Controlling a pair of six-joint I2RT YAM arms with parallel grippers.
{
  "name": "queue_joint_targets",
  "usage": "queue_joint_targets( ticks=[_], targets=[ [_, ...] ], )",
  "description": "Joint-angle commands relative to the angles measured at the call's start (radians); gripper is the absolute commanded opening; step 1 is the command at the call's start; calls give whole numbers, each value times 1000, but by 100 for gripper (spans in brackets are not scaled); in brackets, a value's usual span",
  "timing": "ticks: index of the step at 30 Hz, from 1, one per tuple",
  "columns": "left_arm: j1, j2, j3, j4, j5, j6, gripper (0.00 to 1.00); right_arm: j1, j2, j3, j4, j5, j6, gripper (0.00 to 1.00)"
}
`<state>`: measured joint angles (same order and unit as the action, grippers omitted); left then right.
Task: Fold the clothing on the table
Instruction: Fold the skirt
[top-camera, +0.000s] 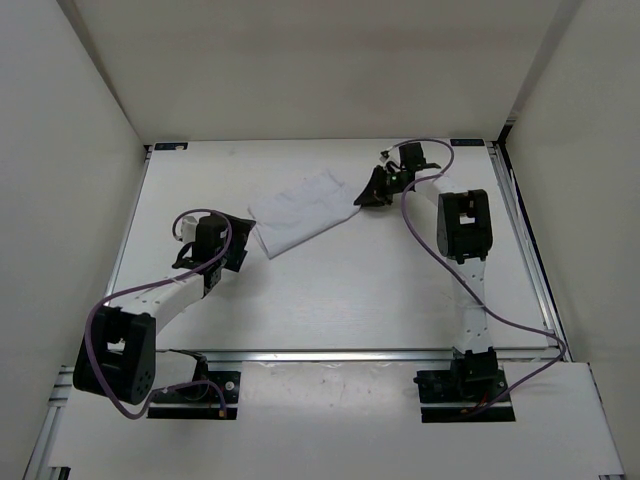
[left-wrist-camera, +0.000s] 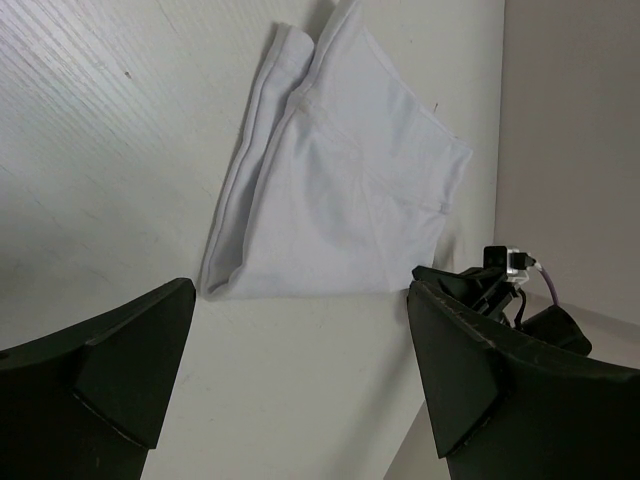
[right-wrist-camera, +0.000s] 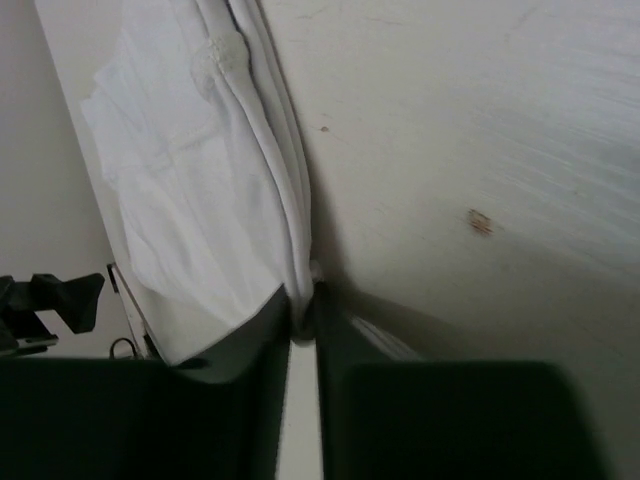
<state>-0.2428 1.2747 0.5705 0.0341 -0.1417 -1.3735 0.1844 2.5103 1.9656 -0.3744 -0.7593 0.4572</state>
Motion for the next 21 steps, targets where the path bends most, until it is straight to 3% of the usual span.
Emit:
queue_joint_targets(
  ticks=[1,2,9,13,16,18,19,21],
  targets=[
    [11,-24,8,-5,2,-6,99,12,30,21,-46,43,-31,7],
    [13,-26,-1,-2,8,-7,98,16,19,19,-44,44,-50,0],
    [5,41,40,88,83,-12,99,-17,-53,82,-167,146,-239,0],
    [-67,190,135,315,171,-62,99,-51,-126,4,-265,108,-352,0],
    [-140,348,288,348,260,20,97,-53,-145,-4,-383,115,-495,0],
    [-183,429,380,366,298,40,61,-60,-159,-14,-400,104,-543,0],
    [-200,474,415,386,310,36,3,-74,-169,-7,-400,100,-536,0],
    [-222,544,491,388,339,65,0,-76,-179,13,-391,97,-535,0]
  ],
)
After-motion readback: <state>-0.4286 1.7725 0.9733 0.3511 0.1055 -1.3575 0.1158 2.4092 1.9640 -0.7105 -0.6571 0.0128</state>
